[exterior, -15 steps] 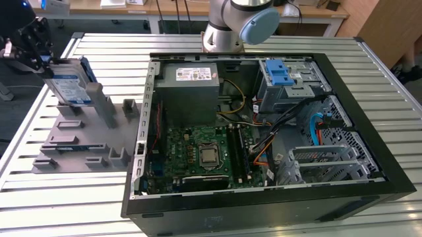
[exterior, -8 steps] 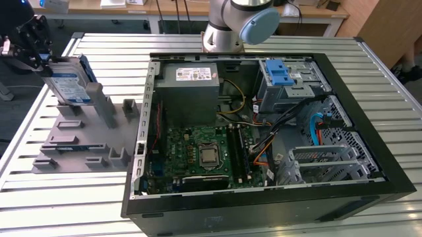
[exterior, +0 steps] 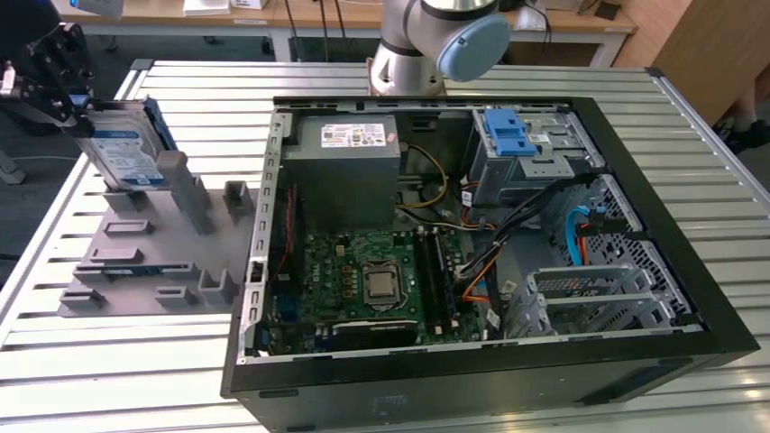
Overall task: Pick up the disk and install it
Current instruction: 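Pick up the disk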
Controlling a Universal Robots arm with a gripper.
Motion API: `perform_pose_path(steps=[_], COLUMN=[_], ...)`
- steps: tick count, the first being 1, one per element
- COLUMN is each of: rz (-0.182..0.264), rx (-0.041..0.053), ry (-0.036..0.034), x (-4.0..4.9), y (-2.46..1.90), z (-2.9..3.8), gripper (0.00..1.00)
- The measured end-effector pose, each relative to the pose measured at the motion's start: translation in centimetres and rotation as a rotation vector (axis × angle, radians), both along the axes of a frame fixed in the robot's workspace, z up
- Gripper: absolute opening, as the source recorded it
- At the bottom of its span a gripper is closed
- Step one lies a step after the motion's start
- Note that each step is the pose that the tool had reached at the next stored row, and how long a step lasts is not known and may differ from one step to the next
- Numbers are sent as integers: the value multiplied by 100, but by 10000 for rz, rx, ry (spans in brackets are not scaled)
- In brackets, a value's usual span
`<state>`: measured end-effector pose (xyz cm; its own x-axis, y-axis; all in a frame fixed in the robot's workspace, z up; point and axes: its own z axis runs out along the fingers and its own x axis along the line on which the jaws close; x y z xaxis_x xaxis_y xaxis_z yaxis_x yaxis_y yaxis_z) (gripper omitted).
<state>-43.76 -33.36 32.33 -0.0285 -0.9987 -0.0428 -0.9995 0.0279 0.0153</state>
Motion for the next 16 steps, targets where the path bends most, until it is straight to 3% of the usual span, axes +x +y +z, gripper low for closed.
perform_pose_path(steps=[16], rz=[1], rx=[0], ry=[0], x=[0], y=[0], z=[61], gripper=[36])
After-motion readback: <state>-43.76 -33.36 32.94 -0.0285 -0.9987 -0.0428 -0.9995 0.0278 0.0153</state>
